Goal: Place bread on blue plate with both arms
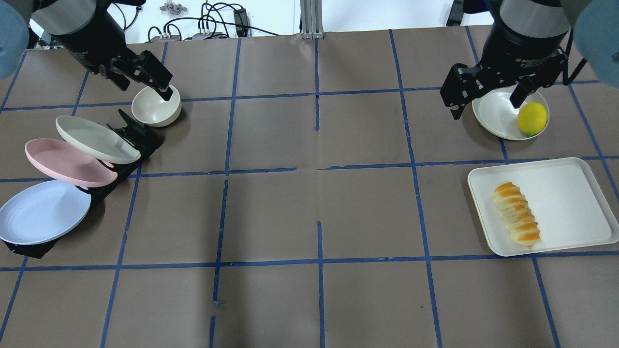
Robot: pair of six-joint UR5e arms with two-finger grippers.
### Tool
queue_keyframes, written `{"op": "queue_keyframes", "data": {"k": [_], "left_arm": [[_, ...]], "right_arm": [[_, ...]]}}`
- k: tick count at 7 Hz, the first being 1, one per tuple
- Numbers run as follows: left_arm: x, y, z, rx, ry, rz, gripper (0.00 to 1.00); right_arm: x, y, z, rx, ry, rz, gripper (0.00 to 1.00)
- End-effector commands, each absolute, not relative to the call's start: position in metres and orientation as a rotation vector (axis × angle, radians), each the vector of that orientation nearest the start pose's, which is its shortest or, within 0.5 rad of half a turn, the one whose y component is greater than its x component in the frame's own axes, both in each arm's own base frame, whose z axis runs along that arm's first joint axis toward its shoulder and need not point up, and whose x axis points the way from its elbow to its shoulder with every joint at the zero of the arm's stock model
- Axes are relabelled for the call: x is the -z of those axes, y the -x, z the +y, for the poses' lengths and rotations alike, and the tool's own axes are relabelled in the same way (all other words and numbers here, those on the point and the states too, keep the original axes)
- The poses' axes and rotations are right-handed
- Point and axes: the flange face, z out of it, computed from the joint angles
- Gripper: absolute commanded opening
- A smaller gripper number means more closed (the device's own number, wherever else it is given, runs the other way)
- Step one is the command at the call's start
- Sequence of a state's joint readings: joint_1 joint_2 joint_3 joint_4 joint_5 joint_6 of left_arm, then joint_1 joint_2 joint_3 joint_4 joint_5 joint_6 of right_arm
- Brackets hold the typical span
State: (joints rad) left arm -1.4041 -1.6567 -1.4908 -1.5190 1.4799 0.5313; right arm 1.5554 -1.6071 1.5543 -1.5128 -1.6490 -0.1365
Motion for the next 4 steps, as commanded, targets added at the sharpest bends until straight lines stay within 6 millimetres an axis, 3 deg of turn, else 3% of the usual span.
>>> {"op": "queue_keyframes", "data": {"k": [1, 3, 4], "left_arm": [[-0.482, -0.054, -0.545, 0.07, -0.727, 3.13, 1.0], [-0.464, -0.145, -0.535, 0.033, -0.711, 3.154, 1.0], [-0.445, -0.19, -0.532, -0.006, -0.645, 3.188, 1.0]], "right_arm": [[-0.508, -0.118, -0.477, -0.019, 0.195, 3.213, 1.0], [-0.5, -0.119, -0.476, -0.056, 0.201, 3.206, 1.0], [-0.489, -0.113, -0.477, -0.069, 0.197, 3.205, 1.0]]}}
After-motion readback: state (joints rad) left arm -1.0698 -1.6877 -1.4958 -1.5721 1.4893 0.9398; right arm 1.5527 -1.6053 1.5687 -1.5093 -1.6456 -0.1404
